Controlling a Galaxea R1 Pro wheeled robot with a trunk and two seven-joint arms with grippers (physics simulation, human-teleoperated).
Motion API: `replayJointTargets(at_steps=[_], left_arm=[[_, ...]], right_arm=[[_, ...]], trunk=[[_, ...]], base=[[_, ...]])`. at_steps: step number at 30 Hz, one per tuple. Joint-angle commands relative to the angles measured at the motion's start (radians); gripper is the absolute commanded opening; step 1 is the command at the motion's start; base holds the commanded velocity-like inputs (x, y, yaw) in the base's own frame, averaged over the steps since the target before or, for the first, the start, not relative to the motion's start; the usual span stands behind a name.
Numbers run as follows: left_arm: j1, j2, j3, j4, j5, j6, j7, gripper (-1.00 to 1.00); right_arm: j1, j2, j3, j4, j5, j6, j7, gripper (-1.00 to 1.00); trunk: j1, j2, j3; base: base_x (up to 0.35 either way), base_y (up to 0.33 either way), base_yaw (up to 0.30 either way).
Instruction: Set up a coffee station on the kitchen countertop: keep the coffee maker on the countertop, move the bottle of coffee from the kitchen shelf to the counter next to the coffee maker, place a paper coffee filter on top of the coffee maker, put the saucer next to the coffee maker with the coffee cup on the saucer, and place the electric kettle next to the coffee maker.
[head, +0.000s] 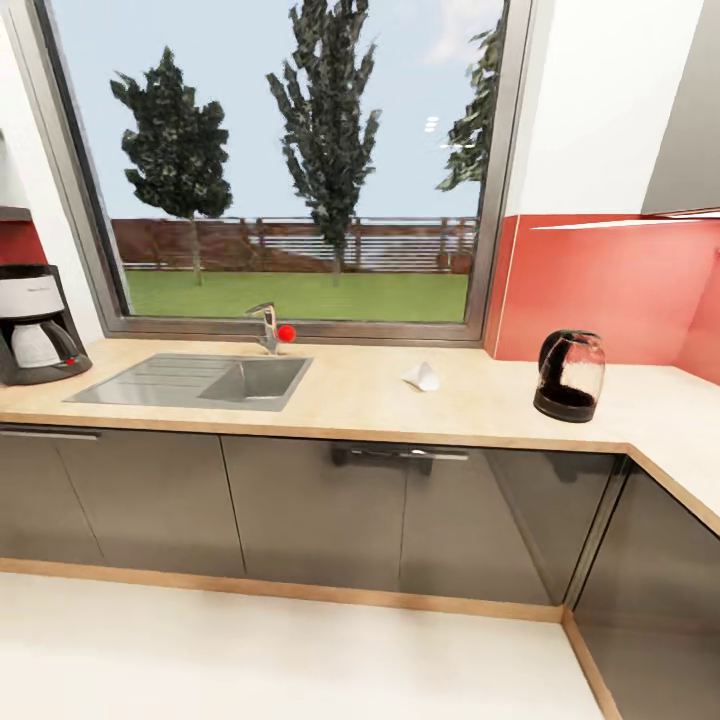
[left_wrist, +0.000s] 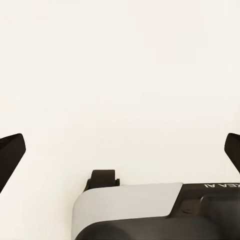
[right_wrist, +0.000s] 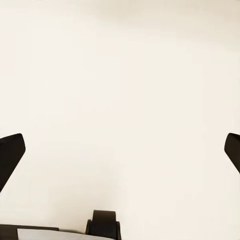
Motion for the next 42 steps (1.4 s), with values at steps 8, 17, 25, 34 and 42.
replayJointTargets(at_steps=[8, 17, 25, 34, 42], left_arm=[[0.000, 0.000, 0.002, -0.004, -0.001, -0.001, 0.001, 1.00], [0.000, -0.001, 0.003, -0.048, 0.006, -0.001, 0.000, 1.00], [0.000, 0.000, 0.004, -0.060, 0.006, -0.002, -0.002, 1.00], [0.000, 0.000, 0.004, -0.059, 0.006, -0.003, -0.003, 1.00], [0.000, 0.000, 0.002, -0.061, 0.006, -0.004, -0.005, 1.00]], right_arm=[[-0.001, -0.001, 0.005, -0.001, 0.000, 0.000, 0.000, 1.00], [0.000, 0.011, 0.185, -0.531, 0.033, -0.002, 0.033, 1.00], [0.048, 0.005, 0.234, -0.961, 0.040, 0.059, 0.040, 1.00], [0.085, -0.001, 0.238, -1.388, 0.042, 0.282, 0.039, 1.00], [-0.109, -0.032, 0.236, -1.458, 0.044, 0.428, 0.036, 1.00]], trunk=[[0.000, 0.000, -0.001], [0.000, 0.000, -0.001], [0.000, 0.000, -0.001], [0.000, 0.000, -0.001], [0.000, 0.000, -0.001]], base=[[0.001, -0.002, 0.006], [0.000, 0.000, 0.000], [0.000, 0.000, 0.000], [0.000, 0.000, 0.000], [0.000, 0.000, 0.000]])
